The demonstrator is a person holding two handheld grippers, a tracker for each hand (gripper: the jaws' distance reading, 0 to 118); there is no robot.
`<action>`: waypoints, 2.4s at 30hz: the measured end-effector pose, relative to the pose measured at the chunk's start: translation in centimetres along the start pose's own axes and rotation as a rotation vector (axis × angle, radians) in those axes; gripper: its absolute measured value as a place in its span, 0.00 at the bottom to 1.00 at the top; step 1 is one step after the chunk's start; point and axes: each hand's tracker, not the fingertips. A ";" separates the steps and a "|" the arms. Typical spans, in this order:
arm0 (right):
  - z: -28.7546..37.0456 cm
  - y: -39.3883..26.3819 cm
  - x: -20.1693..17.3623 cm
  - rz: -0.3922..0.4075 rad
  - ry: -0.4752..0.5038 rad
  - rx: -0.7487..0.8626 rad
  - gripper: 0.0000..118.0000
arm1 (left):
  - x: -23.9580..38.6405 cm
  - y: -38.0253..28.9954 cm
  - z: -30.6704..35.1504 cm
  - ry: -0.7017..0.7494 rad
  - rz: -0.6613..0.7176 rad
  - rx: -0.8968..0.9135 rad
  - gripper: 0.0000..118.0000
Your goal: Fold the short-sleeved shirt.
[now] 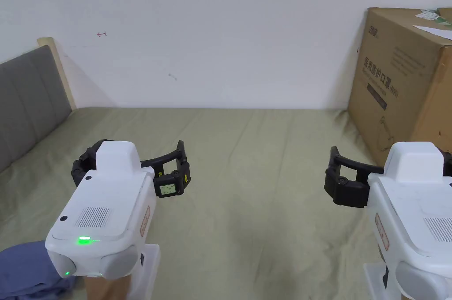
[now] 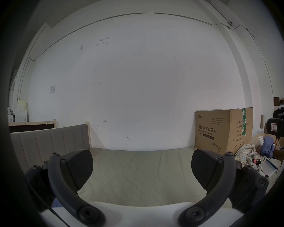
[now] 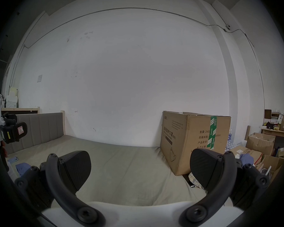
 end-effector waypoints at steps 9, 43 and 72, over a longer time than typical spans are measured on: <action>0.0 0.1 -0.1 -0.002 -0.003 0.006 1.00 | 0.0 -0.1 0.2 0.002 0.001 -0.004 1.00; 0.2 0.4 -0.2 -0.001 -0.005 0.027 1.00 | 0.1 -0.1 0.6 0.002 -0.004 -0.002 1.00; -1.6 3.6 -0.1 -0.285 -0.156 -0.520 0.99 | -0.5 0.7 0.9 -0.003 0.029 0.013 1.00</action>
